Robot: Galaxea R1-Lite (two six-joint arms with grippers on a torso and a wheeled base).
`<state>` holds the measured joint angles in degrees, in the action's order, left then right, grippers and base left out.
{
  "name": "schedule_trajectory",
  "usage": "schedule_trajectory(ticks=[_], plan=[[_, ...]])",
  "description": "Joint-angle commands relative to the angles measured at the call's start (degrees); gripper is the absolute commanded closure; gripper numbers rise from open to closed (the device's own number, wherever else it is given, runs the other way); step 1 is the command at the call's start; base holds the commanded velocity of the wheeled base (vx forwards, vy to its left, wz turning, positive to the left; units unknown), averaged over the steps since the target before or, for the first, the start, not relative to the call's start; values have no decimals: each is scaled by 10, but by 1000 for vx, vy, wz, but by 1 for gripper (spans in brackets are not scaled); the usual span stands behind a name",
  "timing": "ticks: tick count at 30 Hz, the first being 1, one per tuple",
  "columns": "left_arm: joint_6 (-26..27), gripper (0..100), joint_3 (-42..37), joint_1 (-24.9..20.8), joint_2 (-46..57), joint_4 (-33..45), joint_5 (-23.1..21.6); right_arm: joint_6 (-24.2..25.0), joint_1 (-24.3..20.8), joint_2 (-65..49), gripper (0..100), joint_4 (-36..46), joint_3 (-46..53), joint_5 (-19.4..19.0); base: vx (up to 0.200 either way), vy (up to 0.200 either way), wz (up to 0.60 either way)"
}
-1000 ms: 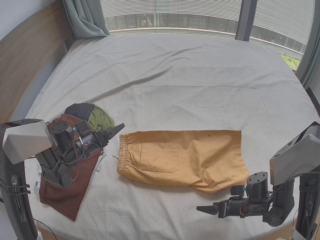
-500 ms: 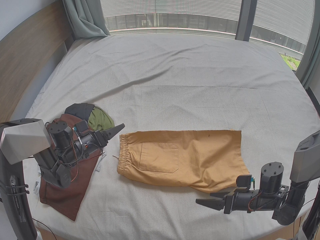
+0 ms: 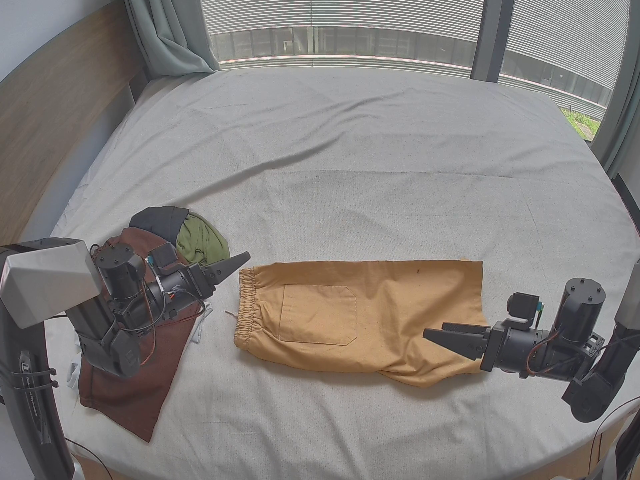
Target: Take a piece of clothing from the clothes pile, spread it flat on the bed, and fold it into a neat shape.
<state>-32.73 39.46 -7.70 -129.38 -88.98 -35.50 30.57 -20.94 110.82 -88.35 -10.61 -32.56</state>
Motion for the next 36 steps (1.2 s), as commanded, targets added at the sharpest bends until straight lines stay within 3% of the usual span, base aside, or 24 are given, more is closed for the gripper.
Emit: schedule_trajectory(ticks=[1,36], plan=[[-1,0,-3,1,-3,-1,0,1,11,-14,0,0,-13,-1,0,0,0],[-15,0,-85,-24,-134,2,7,-2,11,19,0,0,-3,1,0,0,0]])
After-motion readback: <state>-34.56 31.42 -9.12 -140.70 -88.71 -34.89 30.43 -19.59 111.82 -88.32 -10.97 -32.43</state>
